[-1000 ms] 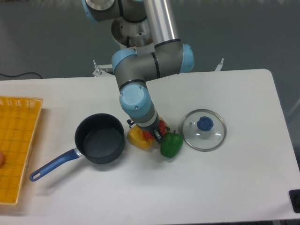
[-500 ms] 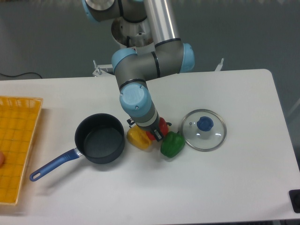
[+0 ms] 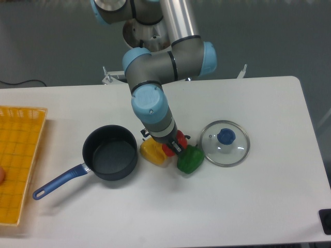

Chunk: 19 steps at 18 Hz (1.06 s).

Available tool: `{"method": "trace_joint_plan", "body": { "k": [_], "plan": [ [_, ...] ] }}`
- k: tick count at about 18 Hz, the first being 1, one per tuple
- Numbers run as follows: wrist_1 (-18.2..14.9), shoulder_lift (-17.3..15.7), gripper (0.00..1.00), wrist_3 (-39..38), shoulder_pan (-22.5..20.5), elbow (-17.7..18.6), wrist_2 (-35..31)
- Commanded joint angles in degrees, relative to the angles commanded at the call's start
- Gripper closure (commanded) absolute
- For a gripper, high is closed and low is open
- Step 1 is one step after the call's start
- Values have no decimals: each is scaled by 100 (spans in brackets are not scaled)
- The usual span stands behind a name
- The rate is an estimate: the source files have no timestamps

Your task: Pick up the red pepper

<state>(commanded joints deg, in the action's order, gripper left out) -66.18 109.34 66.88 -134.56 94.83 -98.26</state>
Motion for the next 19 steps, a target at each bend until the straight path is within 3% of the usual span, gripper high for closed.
{"method": "trace_joint_plan", "body": {
  "k": [19],
  "plan": [
    [9,-176,45,-941,-193,-185,721]
  ]
}}
